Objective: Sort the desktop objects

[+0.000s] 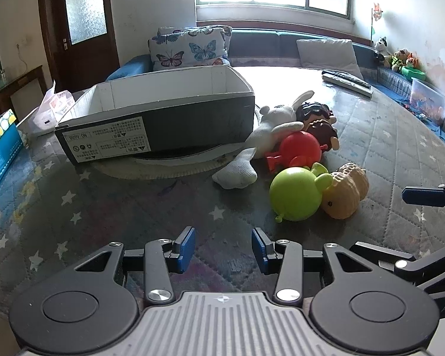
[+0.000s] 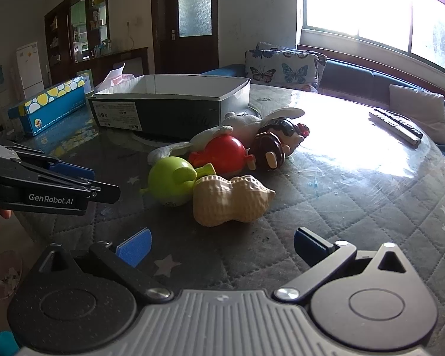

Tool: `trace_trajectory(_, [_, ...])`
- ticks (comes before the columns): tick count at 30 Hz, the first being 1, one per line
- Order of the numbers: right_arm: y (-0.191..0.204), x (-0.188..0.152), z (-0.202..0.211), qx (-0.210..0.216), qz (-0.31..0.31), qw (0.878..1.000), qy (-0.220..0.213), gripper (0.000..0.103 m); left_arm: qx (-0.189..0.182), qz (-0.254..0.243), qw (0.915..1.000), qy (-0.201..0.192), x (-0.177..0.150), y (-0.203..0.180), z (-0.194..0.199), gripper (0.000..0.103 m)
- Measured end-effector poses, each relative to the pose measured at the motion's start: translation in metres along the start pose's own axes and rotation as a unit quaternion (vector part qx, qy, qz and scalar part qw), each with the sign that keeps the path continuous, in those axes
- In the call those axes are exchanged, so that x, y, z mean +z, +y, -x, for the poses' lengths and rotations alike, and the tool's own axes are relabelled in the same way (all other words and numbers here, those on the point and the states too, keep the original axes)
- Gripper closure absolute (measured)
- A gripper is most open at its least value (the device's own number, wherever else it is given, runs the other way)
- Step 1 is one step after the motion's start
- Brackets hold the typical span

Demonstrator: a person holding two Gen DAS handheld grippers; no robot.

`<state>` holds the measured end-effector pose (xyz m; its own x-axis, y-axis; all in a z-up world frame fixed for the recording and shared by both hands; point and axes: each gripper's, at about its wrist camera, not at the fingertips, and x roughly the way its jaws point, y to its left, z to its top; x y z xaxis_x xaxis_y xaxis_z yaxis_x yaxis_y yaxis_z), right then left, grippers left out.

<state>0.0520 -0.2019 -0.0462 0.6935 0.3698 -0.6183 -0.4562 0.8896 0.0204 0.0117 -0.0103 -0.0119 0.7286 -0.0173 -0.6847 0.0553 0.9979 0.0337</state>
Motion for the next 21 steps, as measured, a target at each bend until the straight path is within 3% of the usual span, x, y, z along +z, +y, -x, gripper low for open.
trace_trajectory(21, [-0.0009,0.0034,-0.0096,0.006,0.002,1.000,0.009,0.000,-0.011,0.008,0.9999,0.007,0.0053,0.0015,-0.0067,0.059])
